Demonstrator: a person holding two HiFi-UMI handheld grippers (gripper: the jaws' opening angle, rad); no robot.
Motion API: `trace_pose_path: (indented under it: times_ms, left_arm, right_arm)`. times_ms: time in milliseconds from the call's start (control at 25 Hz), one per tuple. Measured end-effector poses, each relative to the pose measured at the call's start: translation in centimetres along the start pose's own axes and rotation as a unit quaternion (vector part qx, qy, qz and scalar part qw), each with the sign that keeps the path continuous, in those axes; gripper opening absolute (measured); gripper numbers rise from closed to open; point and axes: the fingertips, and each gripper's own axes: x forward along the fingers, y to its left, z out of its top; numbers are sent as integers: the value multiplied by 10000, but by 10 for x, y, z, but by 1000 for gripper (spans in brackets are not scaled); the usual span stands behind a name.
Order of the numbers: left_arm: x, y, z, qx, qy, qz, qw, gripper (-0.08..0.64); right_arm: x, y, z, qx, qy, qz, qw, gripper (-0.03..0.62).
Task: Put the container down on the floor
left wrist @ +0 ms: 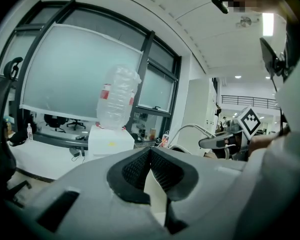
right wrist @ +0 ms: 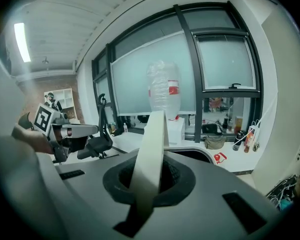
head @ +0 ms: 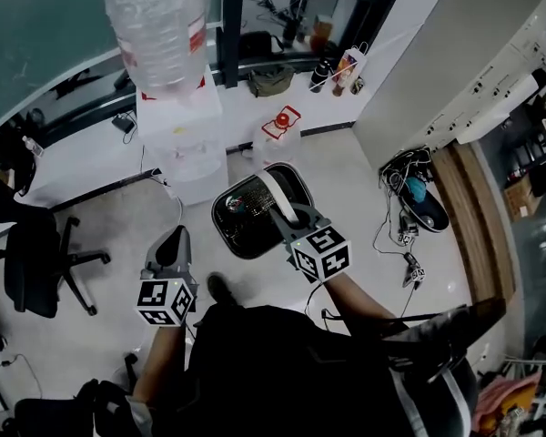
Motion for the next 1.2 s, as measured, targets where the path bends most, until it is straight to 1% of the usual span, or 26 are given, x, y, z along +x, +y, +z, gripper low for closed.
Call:
trace_pose_path:
  times_ms: [440, 600, 720, 960, 1200]
  left_arm:
    - [32, 57, -3, -52, 139, -195, 9997, 6]
    - [43, 78, -8, -51, 198, -318, 9993, 6]
    - [55, 97, -13, -14, 246, -317, 9992, 6]
    - [77, 115, -29, -59, 411, -214, 9989, 6]
    - [114, 113, -61, -78, 594, -146, 9981, 6]
  right_arm:
    - [60, 3, 12, 80, 231, -191, 9995, 9]
    - [84, 2, 5, 52, 347, -272, 9990, 9]
    - [105, -2, 0, 85, 431, -298, 9986, 9]
    - [138, -9, -19, 145, 658, -192, 9975, 9]
    - [173, -28, -44, 71, 770, 58, 9970, 9]
